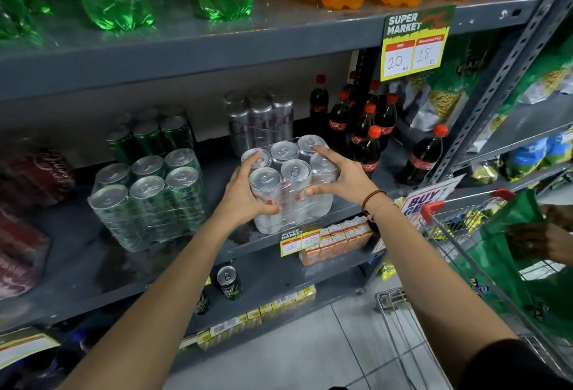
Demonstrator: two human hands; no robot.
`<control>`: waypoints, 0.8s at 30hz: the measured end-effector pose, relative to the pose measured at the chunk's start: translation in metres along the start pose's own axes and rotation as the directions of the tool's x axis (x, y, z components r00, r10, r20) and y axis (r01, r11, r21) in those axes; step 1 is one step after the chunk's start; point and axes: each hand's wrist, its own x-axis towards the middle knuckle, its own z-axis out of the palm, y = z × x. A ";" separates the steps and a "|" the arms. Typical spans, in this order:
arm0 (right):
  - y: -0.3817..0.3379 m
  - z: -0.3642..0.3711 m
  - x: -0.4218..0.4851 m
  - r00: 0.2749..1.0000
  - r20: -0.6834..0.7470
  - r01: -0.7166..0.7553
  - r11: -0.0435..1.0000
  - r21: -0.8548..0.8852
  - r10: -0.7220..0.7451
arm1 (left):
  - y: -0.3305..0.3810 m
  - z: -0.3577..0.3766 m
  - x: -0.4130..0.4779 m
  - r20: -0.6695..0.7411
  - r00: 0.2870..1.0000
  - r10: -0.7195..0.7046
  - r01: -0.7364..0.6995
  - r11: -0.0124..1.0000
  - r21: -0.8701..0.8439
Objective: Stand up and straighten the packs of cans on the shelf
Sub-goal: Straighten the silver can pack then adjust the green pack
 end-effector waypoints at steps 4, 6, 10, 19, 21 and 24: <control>-0.002 -0.001 0.000 0.999 0.049 -0.018 1.000 0.020 0.017 | 0.003 -0.004 -0.005 0.039 0.999 0.016 -0.017 0.999 0.026; -0.009 -0.001 -0.002 0.999 0.030 -0.012 0.998 0.065 0.010 | 0.006 -0.013 -0.011 0.035 0.999 0.036 -0.038 0.999 0.036; -0.046 0.005 -0.002 0.957 -0.278 0.114 0.990 0.081 -0.087 | 0.012 -0.060 -0.028 -0.168 0.979 0.115 -0.101 0.991 0.089; -0.137 0.114 0.028 0.966 -0.041 0.258 0.966 0.031 -0.257 | -0.051 -0.183 -0.053 -0.374 0.913 -0.162 0.232 0.961 0.148; -0.142 0.141 0.040 0.975 0.130 0.181 0.983 0.002 -0.180 | -0.069 -0.191 -0.058 -0.323 0.915 -0.242 0.289 0.952 0.104; -0.142 0.169 0.055 0.960 0.273 0.077 0.997 -0.014 -0.070 | -0.084 -0.192 -0.062 -0.199 0.946 -0.255 0.266 0.963 0.031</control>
